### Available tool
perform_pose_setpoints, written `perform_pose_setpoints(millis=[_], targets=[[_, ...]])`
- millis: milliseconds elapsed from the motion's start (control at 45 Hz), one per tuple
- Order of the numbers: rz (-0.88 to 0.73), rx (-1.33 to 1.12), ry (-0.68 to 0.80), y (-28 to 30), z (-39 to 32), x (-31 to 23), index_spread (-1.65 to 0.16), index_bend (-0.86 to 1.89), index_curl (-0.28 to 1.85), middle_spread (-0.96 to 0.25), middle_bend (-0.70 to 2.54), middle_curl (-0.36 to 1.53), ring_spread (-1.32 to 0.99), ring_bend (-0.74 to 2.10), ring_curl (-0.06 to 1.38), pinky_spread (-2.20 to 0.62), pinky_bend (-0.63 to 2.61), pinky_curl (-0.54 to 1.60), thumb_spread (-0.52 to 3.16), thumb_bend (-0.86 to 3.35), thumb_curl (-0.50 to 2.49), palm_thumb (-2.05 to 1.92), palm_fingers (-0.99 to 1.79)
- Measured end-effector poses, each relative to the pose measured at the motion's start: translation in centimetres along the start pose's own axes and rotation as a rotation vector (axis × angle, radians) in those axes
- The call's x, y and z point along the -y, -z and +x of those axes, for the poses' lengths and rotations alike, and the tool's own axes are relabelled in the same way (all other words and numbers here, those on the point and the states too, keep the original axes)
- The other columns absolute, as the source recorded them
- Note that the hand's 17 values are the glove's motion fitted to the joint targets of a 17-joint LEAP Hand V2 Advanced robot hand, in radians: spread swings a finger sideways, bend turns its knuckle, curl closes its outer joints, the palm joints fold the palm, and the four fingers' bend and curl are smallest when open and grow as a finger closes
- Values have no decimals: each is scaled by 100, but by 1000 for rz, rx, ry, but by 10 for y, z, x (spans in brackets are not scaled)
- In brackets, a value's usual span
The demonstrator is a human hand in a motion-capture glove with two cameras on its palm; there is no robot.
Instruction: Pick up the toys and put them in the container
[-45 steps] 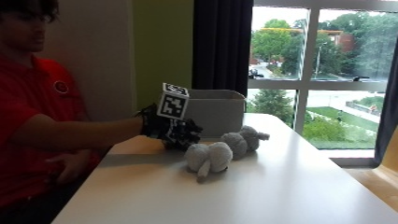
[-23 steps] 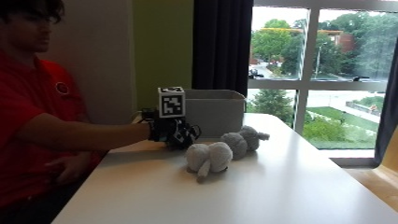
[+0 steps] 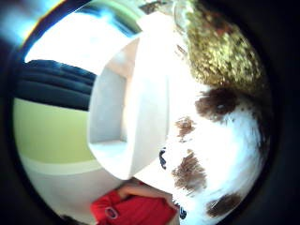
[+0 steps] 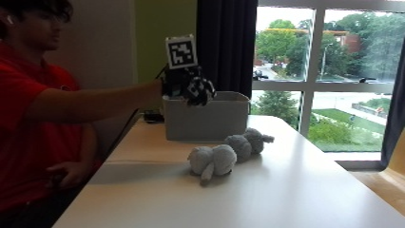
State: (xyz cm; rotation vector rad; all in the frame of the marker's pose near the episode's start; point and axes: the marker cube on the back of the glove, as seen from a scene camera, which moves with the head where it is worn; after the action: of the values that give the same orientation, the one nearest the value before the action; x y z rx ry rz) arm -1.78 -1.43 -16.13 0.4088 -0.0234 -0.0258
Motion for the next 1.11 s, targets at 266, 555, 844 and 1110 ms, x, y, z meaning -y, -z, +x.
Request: perform_pose_setpoints(millis=[266, 555, 844, 1110], targets=[[54, 20, 104, 47, -118, 50, -38, 56, 43, -39, 33, 19, -48, 81, 33, -48, 90, 35, 66, 7, 63, 56, 100], [-26, 11, 249, 22, -189, 58, -43, 28, 42, -21, 8, 13, -36, 81, 34, -45, 110, 41, 90, 0, 65, 48, 75], [-28, 25, 233, 26, -133, 42, -45, 14, 39, -7, 14, 10, -14, 62, 28, -28, 124, 44, 113, -5, 53, 22, 19], [-45, -152, -27, 11, 28, 26, -44, 20, 40, -5, 18, 15, -3, 50, 23, -9, 121, 40, 116, -4, 44, 4, 2]])
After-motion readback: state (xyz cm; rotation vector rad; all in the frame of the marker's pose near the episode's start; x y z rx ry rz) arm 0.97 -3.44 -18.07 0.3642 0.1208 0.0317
